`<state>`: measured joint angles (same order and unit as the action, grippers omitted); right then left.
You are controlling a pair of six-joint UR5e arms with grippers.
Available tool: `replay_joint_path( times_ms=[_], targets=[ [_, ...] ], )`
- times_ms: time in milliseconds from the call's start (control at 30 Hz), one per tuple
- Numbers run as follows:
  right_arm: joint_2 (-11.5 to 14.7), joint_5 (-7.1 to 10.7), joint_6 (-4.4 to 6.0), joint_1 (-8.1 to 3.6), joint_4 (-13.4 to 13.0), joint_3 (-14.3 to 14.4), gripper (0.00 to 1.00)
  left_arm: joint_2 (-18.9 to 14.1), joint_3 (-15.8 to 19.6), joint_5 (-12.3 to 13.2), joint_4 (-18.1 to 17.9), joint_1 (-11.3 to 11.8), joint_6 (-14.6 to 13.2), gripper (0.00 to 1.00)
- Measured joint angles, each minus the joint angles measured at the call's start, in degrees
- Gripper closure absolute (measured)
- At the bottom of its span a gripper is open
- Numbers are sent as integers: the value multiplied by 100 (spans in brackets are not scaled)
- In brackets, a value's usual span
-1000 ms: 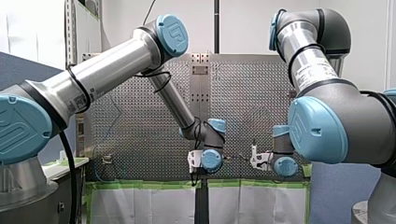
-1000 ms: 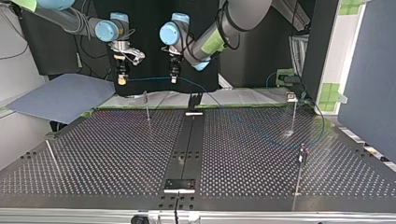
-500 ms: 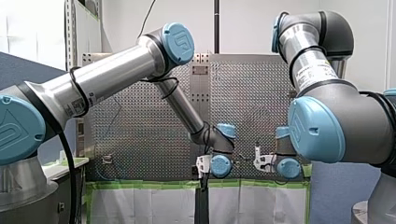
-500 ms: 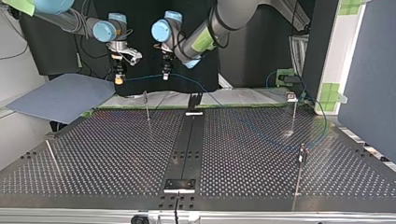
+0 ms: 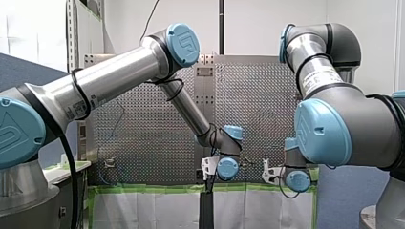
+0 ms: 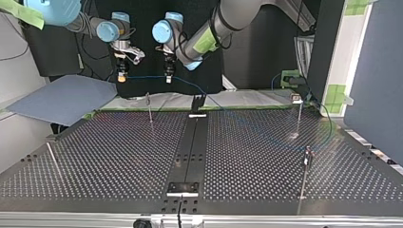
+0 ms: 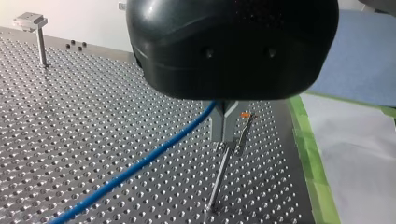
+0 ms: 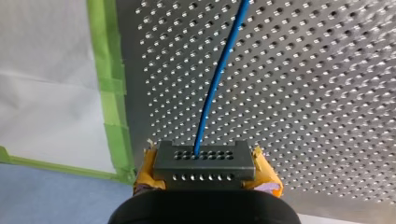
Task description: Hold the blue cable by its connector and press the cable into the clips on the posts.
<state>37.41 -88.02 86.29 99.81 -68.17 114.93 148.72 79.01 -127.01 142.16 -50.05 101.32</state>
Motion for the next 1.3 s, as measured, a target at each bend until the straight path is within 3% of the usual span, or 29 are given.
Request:
replay_joint_path(
  times_ms=[300,633,833,1000,1133,1300],
  targets=[
    [-120,77,-22,-132,-53,-162,100,194,-192,-80,-71,19,-12,100],
    [-123,410,-37,-324,40,-410,100,589,-669,-145,-62,0,65,100],
    [-124,460,-48,-389,72,-445,100,636,-839,-380,-48,26,2,100],
    [-124,637,-141,-579,252,-449,100,636,-853,-495,-45,38,-60,100],
    [-125,847,-157,-816,421,-465,100,641,-854,-513,-43,60,-116,100],
    [-126,844,-146,-945,478,-531,100,653,-855,-425,-73,125,-119,100]
  ],
)
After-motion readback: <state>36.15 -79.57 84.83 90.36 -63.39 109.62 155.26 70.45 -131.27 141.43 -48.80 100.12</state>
